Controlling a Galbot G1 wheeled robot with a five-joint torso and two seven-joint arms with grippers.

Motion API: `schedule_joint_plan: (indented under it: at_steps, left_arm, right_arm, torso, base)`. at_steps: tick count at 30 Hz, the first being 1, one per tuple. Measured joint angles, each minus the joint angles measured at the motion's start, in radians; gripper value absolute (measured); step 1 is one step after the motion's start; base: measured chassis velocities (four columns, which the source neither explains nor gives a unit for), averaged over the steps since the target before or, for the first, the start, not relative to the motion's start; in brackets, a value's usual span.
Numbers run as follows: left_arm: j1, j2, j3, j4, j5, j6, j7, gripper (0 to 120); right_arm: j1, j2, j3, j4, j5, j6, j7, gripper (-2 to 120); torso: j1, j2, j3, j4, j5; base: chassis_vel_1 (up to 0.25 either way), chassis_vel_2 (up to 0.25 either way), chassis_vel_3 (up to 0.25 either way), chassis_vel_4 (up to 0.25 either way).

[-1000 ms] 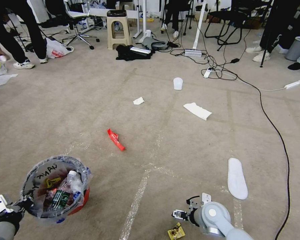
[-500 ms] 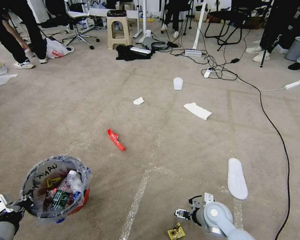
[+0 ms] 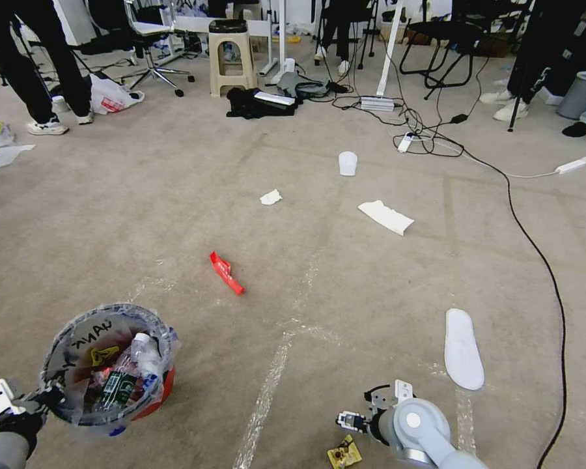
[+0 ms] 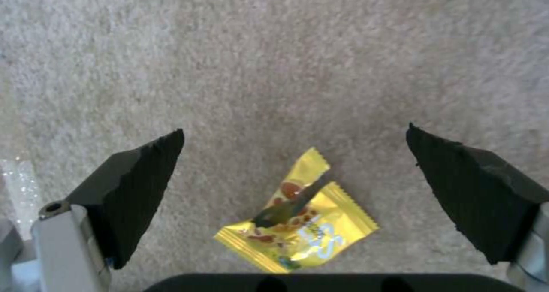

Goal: Pick up the trash bin and place the garbage on the floor into it.

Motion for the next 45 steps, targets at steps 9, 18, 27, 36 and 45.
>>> schedule_joint_plan:
  at_steps: [9,18,27,36,45]
  left_arm:
    - [0.006,-0.004,0.002,-0.008,0.001,0.000,0.001,0]
    - [0.006,-0.009,0.007,-0.010,0.007,0.000,0.002,0]
    - [0.008,-0.013,0.011,-0.014,0.012,0.000,0.002,0]
    - [0.003,-0.013,0.013,-0.006,0.018,0.000,0.003,0]
    - [-0.002,-0.013,0.018,-0.001,0.019,0.000,0.003,0]
  right_arm:
    - [-0.009,0.012,0.003,0.000,0.023,0.000,0.033,99]
    - [-0.008,0.010,0.015,-0.010,0.059,0.000,0.061,99]
    - [0.005,0.009,0.021,-0.042,0.095,0.000,0.070,99]
    - [0.004,0.002,0.033,-0.047,0.116,0.000,0.054,99]
    - [-0.004,-0.009,0.041,-0.029,0.135,0.000,0.073,99]
  torso:
    - [0.000,0.000,0.000,-0.0001,0.0000]
    - [0.000,0.000,0.000,-0.0001,0.0000]
    - [0.000,0.000,0.000,0.0000,0.0001]
    - [0.000,0.000,0.000,-0.0001,0.0001]
    - [0.000,0.000,0.000,-0.0002,0.0000]
  base:
    - [0.000,0.000,0.000,0.000]
    - [0.000,0.000,0.000,0.000]
    - [0.000,0.000,0.000,0.000]
    - [0.000,0.000,0.000,0.000]
    - [0.000,0.000,0.000,0.000]
